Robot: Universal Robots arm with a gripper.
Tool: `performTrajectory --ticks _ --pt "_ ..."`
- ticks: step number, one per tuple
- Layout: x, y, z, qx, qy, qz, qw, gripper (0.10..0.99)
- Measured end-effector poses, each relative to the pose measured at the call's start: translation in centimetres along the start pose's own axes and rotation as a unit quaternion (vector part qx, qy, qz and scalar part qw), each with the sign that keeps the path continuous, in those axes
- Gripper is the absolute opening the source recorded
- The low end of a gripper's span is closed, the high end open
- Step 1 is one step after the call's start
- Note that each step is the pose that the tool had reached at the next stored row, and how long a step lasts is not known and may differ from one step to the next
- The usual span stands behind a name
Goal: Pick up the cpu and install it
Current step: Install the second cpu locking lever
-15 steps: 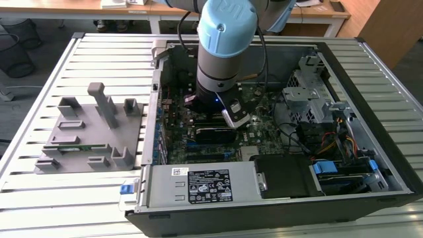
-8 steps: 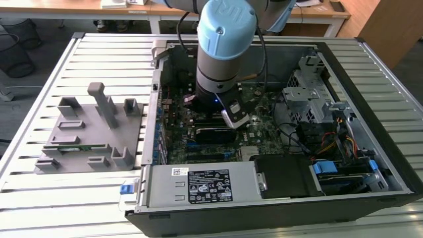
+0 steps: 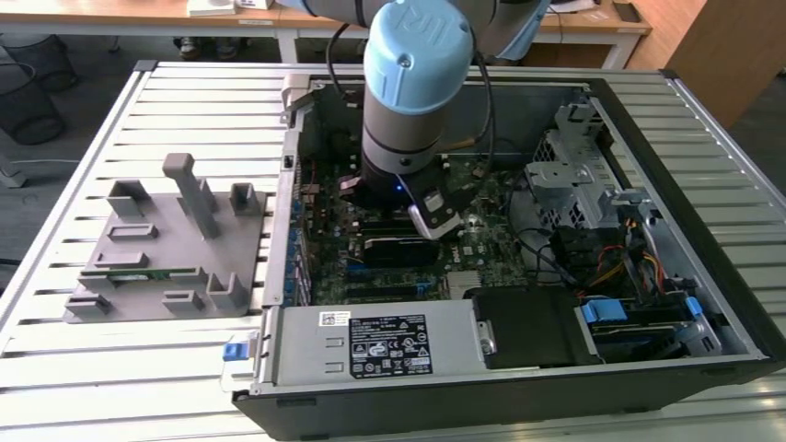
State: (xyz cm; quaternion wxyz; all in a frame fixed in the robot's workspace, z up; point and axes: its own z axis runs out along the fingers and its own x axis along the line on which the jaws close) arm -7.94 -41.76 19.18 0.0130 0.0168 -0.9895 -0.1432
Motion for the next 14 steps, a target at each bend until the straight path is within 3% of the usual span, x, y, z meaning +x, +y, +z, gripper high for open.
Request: performTrajectory --ticks 10,14 --pt "0.07 -0.06 0.23 -0.0044 -0.0001 0.0 1.0 0.106" --pt "0.07 0.02 -0.02 -0.0047 -0.0003 0.0 1.0 0.106"
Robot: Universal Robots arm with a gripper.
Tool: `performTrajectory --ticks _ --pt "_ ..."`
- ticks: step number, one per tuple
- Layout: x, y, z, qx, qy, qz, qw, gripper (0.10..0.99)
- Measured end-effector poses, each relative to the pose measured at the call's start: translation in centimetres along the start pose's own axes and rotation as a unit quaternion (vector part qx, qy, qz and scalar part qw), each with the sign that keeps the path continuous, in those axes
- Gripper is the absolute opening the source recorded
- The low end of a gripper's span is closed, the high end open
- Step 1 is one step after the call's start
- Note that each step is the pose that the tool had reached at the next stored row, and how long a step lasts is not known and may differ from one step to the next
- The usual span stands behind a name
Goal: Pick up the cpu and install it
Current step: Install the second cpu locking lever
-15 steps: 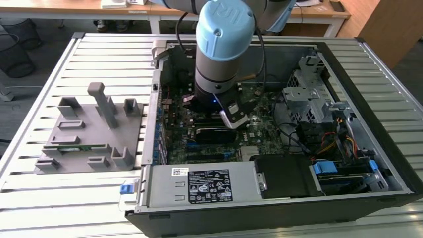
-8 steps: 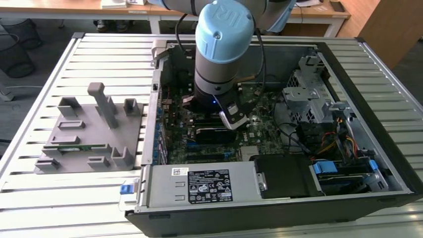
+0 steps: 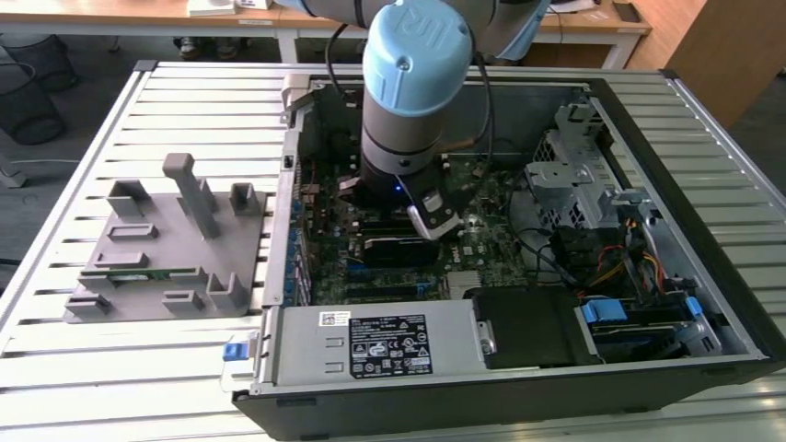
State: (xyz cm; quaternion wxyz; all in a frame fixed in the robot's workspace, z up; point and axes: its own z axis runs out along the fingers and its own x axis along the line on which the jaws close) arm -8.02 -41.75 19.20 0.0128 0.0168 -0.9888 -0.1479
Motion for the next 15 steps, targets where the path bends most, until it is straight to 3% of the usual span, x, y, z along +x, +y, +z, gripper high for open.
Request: performTrajectory --ticks 15 --pt "0.06 0.87 -2.86 -0.0001 0.0001 0.0 1.0 0.106"
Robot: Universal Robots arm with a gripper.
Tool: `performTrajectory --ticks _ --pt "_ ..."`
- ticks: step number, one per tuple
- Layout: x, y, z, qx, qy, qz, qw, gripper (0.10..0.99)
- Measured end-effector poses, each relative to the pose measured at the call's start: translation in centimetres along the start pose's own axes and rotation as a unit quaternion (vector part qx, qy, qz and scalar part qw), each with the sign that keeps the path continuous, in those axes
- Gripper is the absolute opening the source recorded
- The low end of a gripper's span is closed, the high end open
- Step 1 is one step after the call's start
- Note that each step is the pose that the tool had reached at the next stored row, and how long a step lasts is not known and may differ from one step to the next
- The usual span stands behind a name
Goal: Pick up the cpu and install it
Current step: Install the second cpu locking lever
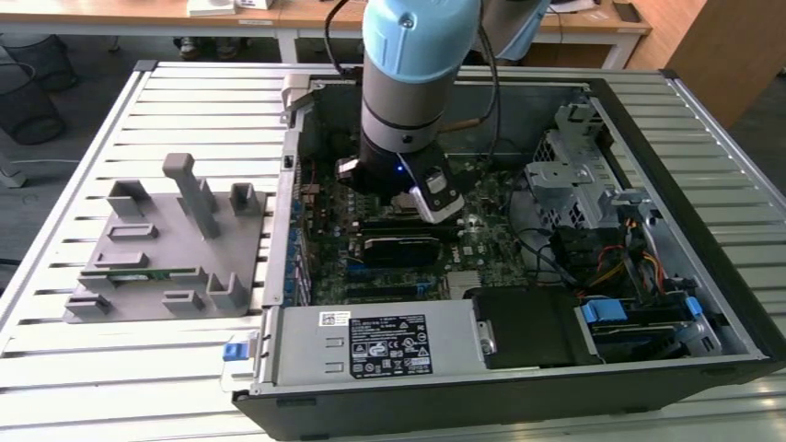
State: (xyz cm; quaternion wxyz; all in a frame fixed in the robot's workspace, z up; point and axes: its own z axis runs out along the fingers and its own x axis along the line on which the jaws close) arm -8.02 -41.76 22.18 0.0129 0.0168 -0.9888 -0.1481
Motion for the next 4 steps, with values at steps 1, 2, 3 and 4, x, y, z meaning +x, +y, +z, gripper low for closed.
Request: performTrajectory --ticks 1,2,3,4 --pt "0.01 0.07 -0.22 -0.0001 0.0 0.0 1.0 0.106" --pt "0.01 0.12 -0.41 -0.0002 0.0 0.0 1.0 0.106" --pt "0.01 0.18 -0.58 -0.0004 0.0 0.0 1.0 0.106" --pt "0.02 0.23 -0.76 -0.0007 0.0 0.0 1.0 0.106"
